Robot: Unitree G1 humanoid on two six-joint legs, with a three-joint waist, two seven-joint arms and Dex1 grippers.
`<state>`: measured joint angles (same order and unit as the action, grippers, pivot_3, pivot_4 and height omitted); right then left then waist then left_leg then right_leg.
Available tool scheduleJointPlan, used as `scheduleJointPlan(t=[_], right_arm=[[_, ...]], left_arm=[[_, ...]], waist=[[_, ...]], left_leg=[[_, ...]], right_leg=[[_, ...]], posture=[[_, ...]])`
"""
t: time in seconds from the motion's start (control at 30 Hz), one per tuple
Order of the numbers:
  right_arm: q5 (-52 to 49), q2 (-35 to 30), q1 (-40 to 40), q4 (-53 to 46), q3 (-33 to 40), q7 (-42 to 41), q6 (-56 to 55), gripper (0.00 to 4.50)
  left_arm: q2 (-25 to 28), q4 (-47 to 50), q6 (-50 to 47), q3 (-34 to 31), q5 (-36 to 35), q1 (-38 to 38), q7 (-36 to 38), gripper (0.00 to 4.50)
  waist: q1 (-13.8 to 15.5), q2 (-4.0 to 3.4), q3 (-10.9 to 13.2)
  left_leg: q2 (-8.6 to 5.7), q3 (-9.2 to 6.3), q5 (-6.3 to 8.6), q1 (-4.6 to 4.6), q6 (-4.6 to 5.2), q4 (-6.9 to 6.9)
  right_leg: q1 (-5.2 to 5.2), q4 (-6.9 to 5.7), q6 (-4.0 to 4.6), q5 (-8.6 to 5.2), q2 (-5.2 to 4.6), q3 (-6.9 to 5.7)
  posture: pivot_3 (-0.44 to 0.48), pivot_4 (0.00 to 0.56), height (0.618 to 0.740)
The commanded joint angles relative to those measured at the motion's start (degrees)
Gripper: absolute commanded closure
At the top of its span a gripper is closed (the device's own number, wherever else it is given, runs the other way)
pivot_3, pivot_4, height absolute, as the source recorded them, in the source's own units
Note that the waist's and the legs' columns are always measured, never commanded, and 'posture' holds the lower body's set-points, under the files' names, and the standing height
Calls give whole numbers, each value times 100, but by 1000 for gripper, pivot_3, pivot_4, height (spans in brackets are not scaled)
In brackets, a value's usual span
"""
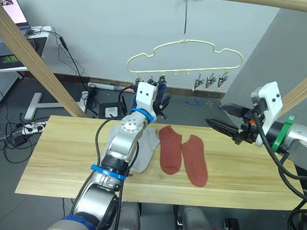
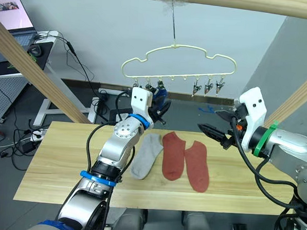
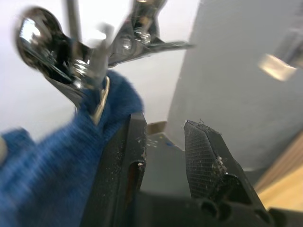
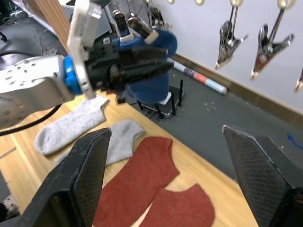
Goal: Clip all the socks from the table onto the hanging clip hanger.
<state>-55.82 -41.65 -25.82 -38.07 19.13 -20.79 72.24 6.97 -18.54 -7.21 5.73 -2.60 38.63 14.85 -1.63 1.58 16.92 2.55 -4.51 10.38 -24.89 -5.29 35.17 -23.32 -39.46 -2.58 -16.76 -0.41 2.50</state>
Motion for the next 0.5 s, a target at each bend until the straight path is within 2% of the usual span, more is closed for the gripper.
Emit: scheduleJointPlan(t=[0.03, 0.5], right_arm=[[-195, -87, 10, -179, 171, 104, -72, 539], [-327, -150, 8, -80, 46, 239, -183, 539]], left_arm=[[22, 174, 145, -97, 46, -15, -49, 2987], [-5, 200, 81, -293, 38, 18, -238, 2987]], waist=[[-13, 0, 0], [-16, 0, -1]], left_leg=[[0, 0, 0, 0, 0, 0], [0, -1, -5, 6, 6, 6]], right_leg=[[0, -1, 0, 0, 0, 0], [0, -23, 0, 0, 0, 0]], posture=[[-35, 228, 740], [-23, 226, 740]])
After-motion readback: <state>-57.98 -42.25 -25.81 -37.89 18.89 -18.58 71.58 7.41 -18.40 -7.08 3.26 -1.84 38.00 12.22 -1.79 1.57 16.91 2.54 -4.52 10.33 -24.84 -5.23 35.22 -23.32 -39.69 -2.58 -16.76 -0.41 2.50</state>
